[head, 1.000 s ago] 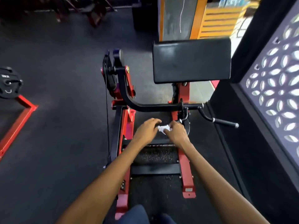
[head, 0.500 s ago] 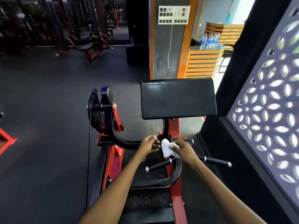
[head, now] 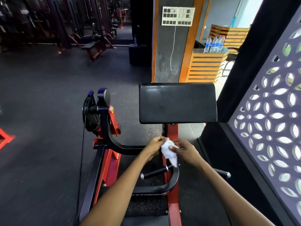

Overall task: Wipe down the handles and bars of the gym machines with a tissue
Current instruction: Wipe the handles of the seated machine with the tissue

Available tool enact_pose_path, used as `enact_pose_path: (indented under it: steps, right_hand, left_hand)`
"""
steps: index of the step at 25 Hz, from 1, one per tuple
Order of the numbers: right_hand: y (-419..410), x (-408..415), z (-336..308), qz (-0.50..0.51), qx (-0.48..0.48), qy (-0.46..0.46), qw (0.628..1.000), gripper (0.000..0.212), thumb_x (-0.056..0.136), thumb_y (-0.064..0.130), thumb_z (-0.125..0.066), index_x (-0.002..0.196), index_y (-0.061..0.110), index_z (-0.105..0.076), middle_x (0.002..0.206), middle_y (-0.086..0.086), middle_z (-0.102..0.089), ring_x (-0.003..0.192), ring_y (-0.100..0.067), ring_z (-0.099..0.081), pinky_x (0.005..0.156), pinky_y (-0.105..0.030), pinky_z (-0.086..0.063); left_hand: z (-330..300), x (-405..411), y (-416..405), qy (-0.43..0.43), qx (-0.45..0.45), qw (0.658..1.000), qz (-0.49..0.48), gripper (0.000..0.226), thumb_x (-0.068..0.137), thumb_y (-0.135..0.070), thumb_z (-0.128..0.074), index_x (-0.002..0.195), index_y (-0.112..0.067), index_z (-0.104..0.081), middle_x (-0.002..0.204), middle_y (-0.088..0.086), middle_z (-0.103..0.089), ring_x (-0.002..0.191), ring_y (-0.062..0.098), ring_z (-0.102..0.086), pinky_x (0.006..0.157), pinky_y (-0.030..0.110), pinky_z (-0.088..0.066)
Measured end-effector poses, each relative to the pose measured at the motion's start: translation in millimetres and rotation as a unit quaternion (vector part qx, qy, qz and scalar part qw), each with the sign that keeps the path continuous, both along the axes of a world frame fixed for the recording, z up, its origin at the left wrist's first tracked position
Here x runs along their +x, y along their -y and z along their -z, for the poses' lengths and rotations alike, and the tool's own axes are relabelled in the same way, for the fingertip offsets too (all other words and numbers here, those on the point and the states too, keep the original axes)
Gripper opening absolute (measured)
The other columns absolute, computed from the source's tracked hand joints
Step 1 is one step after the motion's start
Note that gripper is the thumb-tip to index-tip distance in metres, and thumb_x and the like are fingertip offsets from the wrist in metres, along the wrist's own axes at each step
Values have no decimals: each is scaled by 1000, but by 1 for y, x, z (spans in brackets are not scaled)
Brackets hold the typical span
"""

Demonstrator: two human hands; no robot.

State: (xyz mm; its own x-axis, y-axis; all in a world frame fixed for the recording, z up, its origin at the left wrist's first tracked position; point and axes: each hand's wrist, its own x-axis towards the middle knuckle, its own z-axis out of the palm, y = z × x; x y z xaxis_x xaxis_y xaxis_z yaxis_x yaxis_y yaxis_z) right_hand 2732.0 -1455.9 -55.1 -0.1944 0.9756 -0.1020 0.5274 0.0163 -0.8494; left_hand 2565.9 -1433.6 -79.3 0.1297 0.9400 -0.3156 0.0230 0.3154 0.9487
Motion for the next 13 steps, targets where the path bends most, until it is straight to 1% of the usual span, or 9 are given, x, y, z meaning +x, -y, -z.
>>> enact_pose_path:
  steps: [1,3,4,5,7,8,9,11,13]
  right_hand:
    - [-4,-2,-1,2,6,9,1000,17,92,28,-57,96,15,-68,89,-6,-70,78,-14,-62,71,-24,-47]
    - [-11,-6,-3,46,1,-14,999,23,95,28,-52,91,15,-70,85,-7,-71,78,-17,-66,73,-27,-51]
    - [-15,-8,-4,69,-9,-32,997,23,94,29,-52,88,16,-70,84,-5,-71,80,-19,-66,76,-31,-52]
    - [-19,-9,-3,90,-22,-59,994,23,93,29,-52,85,16,-69,84,-4,-71,81,-20,-65,78,-35,-52]
    - [-25,-15,-6,124,-70,-152,978,26,85,30,-54,78,8,-64,81,-10,-67,76,-25,-61,74,-42,-51]
    - [-27,-19,-9,129,-95,-196,967,32,82,32,-54,80,0,-61,80,-15,-64,73,-27,-59,71,-43,-50]
    - [-30,-24,-8,123,-112,-231,959,37,84,32,-54,85,-5,-59,82,-20,-64,74,-29,-59,70,-45,-50]
    - [-31,-31,-12,100,-109,-235,961,33,94,28,-51,95,-4,-61,92,-23,-68,81,-31,-64,77,-46,-53]
    - [-36,-33,-19,74,-107,-213,968,33,95,28,-52,98,-3,-63,96,-22,-69,86,-32,-66,80,-42,-53]
  left_hand:
    - [-3,1,0,2,5,1000,4,18,96,-28,-56,92,-12,-63,83,3,-64,70,10,-59,62,18,-48]
    - [-4,-2,-1,-25,16,1000,7,50,88,-51,-59,96,-2,-65,85,8,-66,76,19,-61,70,29,-50]
    - [-1,-7,-3,-54,17,998,17,65,83,-61,-58,98,2,-66,83,9,-65,76,20,-60,71,31,-48]
    - [-1,-11,-2,-74,17,997,33,68,81,-65,-57,94,2,-67,80,7,-65,74,17,-59,69,30,-45]
    - [-2,-20,-2,-83,3,995,53,47,85,-54,-59,77,-8,-66,71,-2,-64,66,10,-57,67,26,-43]
    - [-3,-23,-2,-78,1,996,48,37,88,-47,-62,72,-13,-62,68,-3,-63,64,9,-55,65,25,-42]
    - [-6,-25,-2,-69,6,997,34,31,90,-39,-63,71,-15,-57,68,-3,-60,64,9,-52,62,24,-40]
    - [-11,-28,-3,-40,22,999,-8,20,94,-24,-61,79,-14,-52,72,-2,-57,64,8,-51,56,20,-40]
    - [-16,-32,-2,-6,27,1000,-9,9,94,-18,-61,94,-10,-55,81,1,-62,70,8,-57,59,18,-44]
